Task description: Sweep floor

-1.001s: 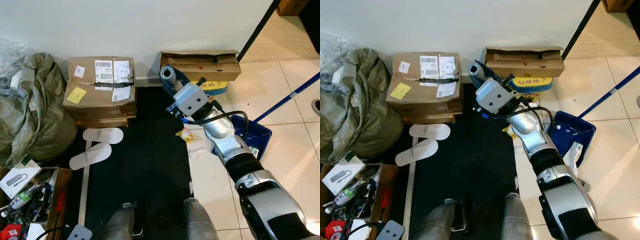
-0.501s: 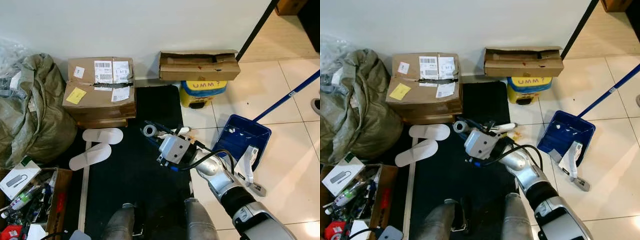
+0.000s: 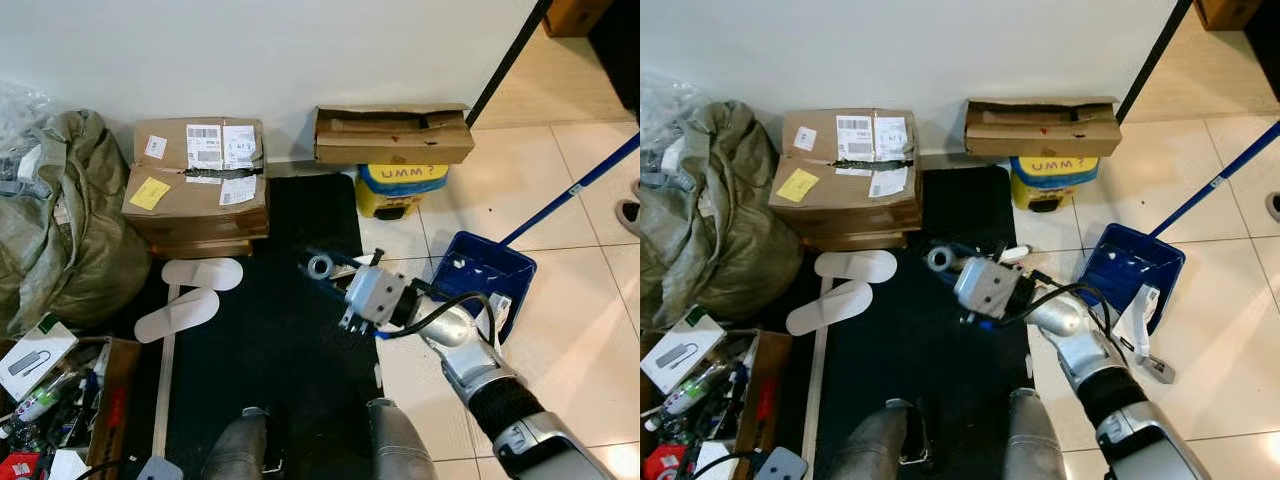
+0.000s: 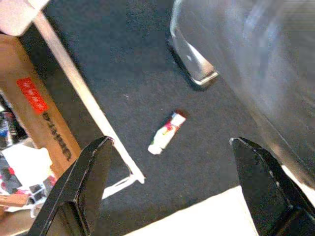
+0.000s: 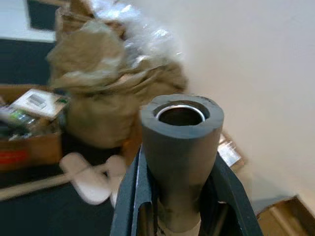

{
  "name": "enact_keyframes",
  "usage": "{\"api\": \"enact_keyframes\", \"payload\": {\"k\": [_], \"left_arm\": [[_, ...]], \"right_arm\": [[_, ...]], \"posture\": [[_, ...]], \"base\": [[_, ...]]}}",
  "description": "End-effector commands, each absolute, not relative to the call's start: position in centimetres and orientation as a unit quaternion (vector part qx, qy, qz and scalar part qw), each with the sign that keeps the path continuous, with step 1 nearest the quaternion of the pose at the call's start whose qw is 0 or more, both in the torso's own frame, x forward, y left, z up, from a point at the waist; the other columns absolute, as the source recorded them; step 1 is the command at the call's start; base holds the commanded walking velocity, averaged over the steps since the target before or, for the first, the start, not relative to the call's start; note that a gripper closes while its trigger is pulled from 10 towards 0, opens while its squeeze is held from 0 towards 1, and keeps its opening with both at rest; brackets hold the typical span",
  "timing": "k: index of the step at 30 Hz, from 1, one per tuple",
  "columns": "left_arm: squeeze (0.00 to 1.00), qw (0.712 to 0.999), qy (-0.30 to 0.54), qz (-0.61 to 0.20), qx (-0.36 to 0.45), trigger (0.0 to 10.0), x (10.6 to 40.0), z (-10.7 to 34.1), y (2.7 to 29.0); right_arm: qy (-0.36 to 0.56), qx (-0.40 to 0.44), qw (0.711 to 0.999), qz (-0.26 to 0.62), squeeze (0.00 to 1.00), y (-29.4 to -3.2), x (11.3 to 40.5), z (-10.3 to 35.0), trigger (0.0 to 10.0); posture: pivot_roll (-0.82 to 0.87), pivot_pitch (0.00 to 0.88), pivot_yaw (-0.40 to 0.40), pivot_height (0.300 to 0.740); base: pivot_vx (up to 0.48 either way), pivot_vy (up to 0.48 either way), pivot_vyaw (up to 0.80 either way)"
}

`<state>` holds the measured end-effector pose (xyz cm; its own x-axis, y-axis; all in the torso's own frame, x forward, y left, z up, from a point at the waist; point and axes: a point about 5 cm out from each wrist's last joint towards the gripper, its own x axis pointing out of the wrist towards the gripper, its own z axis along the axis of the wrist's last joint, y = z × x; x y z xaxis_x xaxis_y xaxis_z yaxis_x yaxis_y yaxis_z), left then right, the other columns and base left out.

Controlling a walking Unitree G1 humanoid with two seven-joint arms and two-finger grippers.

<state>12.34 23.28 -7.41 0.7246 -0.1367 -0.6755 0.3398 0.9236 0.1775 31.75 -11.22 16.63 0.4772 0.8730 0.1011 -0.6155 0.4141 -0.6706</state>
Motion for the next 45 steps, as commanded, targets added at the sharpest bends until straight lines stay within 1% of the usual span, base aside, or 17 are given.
{"api": "enact_keyframes", "payload": {"k": [1,3,8,9,12,15,19,30,33,37,38,39,40,45], "left_arm": [[0.00,0.904,0.387,-0.122,0.138,10.0,10.3,-8.2,23.5],[0.00,0.904,0.386,-0.118,0.138,10.0,10.9,-8.3,23.3],[0.00,0.905,0.385,-0.115,0.138,10.0,11.2,-8.3,23.3],[0.00,0.907,0.383,-0.109,0.139,10.0,11.8,-8.2,23.1],[0.00,0.908,0.381,-0.103,0.139,10.0,12.4,-8.1,23.1],[0.00,0.909,0.381,-0.102,0.139,10.0,12.5,-8.1,23.1],[0.00,0.908,0.385,-0.094,0.140,10.0,12.8,-8.1,23.4],[0.00,0.906,0.390,-0.088,0.141,10.0,13.0,-8.2,23.5],[0.00,0.907,0.388,-0.085,0.140,10.0,13.2,-8.1,23.5],[0.00,0.907,0.388,-0.084,0.140,10.0,13.2,-8.1,23.6],[0.00,0.907,0.388,-0.083,0.140,10.0,13.2,-8.1,23.6],[0.00,0.907,0.388,-0.083,0.140,10.0,13.2,-8.1,23.6],[0.00,0.907,0.388,-0.083,0.140,10.0,13.2,-8.1,23.6],[0.00,0.907,0.388,-0.081,0.140,10.0,13.2,-8.1,23.6]], "right_arm": [[-0.186,-0.271,0.820,0.469,0.00,-11.9,31.4,15.4,10.0],[-0.169,-0.264,0.819,0.480,0.00,-12.6,31.3,15.9,10.0],[-0.161,-0.262,0.817,0.488,0.00,-12.9,31.2,16.0,10.0],[-0.146,-0.256,0.810,0.507,0.00,-13.2,30.8,16.2,10.0],[-0.130,-0.245,0.805,0.525,0.00,-13.4,30.2,16.3,10.0],[-0.122,-0.237,0.804,0.531,0.00,-13.5,30.0,16.3,10.0],[-0.080,-0.217,0.794,0.563,0.00,-14.0,28.9,16.3,10.0],[-0.047,-0.232,0.799,0.552,0.00,-15.4,28.9,16.0,10.0],[-0.016,-0.255,0.800,0.542,0.00,-16.8,28.8,15.6,10.0],[-0.006,-0.261,0.801,0.538,0.00,-17.2,28.8,15.5,10.0],[0.010,-0.266,0.802,0.535,0.00,-17.8,28.6,15.3,10.0],[0.010,-0.266,0.802,0.535,0.00,-17.8,28.6,15.3,10.0],[0.030,-0.269,0.804,0.530,0.00,-18.5,28.3,15.1,10.0],[0.056,-0.268,0.807,0.524,0.00,-19.5,27.8,14.8,10.0]], "posture": [[0.01,0.395,0.031,0.740],[0.00,0.376,0.021,0.740],[-0.01,0.366,0.016,0.740],[-0.01,0.348,0.010,0.740],[-0.01,0.336,0.010,0.740],[-0.01,0.334,0.010,0.740],[-0.01,0.317,0.012,0.740],[-0.01,0.289,0.014,0.740],[-0.01,0.287,0.011,0.740],[-0.01,0.286,0.010,0.740],[-0.01,0.285,0.010,0.740],[-0.01,0.285,0.010,0.740],[-0.01,0.282,0.009,0.740],[-0.01,0.281,0.008,0.740]], "base": [[0.000,0.000,0.00],[0.000,0.000,0.00],[0.000,0.000,0.00],[0.000,0.000,0.00],[0.000,0.000,0.00],[0.000,0.000,0.00],[0.000,0.000,0.00],[0.000,0.000,0.00],[0.000,0.000,0.00],[0.000,0.000,0.00],[0.000,0.000,0.00],[0.000,0.000,0.00],[0.000,0.000,0.00],[0.000,0.000,0.00]]}}
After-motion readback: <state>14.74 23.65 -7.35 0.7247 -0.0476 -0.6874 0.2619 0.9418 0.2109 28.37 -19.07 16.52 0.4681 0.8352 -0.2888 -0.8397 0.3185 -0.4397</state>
